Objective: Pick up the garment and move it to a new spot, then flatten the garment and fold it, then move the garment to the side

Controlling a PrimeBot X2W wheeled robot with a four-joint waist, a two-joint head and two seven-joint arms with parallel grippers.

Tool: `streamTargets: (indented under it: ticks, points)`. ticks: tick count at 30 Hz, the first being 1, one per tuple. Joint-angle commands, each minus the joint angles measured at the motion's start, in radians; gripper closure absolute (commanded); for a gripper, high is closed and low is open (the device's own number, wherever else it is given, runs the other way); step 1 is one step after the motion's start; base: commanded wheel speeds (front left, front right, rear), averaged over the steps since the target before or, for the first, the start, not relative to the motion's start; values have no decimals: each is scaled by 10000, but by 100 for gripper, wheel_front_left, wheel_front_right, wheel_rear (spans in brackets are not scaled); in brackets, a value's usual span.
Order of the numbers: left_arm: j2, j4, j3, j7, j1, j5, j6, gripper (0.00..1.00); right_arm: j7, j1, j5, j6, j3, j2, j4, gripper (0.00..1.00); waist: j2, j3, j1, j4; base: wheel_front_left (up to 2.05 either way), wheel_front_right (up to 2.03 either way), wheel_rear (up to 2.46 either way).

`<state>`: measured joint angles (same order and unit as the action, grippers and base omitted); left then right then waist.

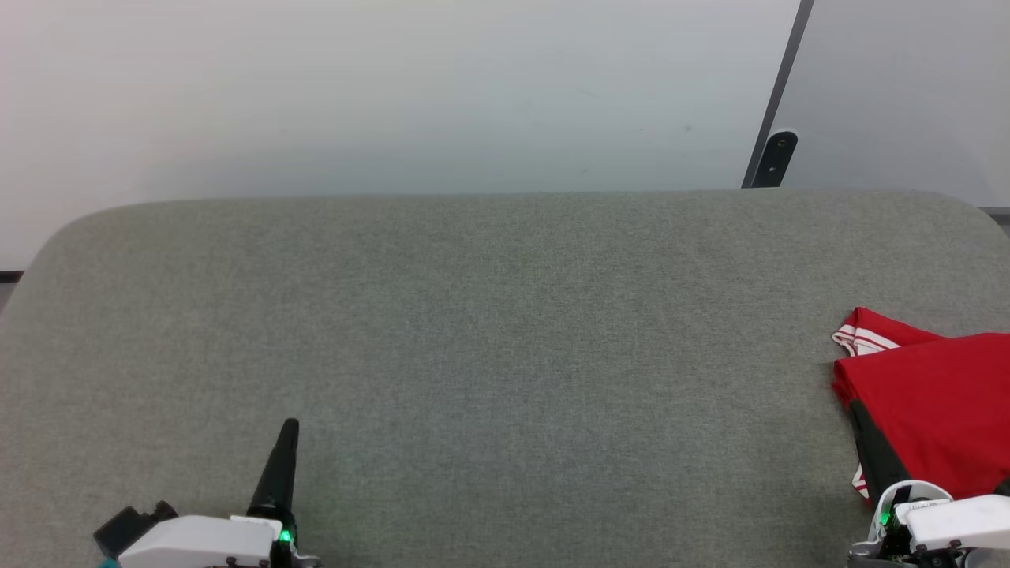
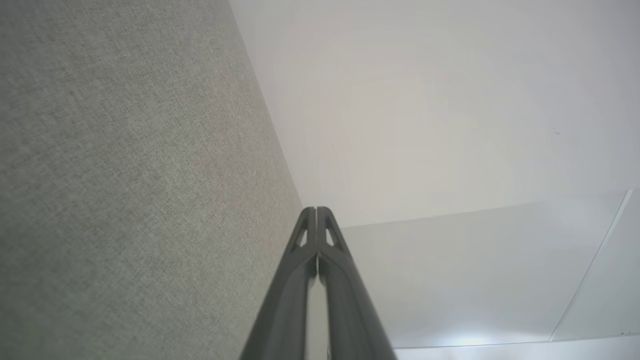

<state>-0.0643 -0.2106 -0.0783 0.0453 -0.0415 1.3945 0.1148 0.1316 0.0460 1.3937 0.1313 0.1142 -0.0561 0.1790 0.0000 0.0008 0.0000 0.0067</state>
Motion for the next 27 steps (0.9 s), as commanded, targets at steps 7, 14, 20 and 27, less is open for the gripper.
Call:
streamTargets:
  ticks: [7, 14, 20, 27]
  points:
    - [14, -92, -101, 189, -291, 675, 107, 100, -76, 312, 687, -8, 6, 27, 162, 100, 0, 5, 0, -15, 0, 0, 0]
    - [29, -167, -150, 322, -439, 1179, 126, 100, -115, 429, 1147, -8, 6, 41, 331, 100, 0, 10, 0, -30, 0, 0, 0]
    - [44, -236, -189, 439, -547, 1580, 157, 100, -155, 512, 1530, -9, 8, 54, 465, 100, 0, 14, 0, -42, 0, 0, 0]
    - [58, -325, -239, 563, -651, 2052, 189, 100, -177, 647, 2002, -10, 8, 68, 611, 100, 0, 19, 0, -57, 0, 0, 0]
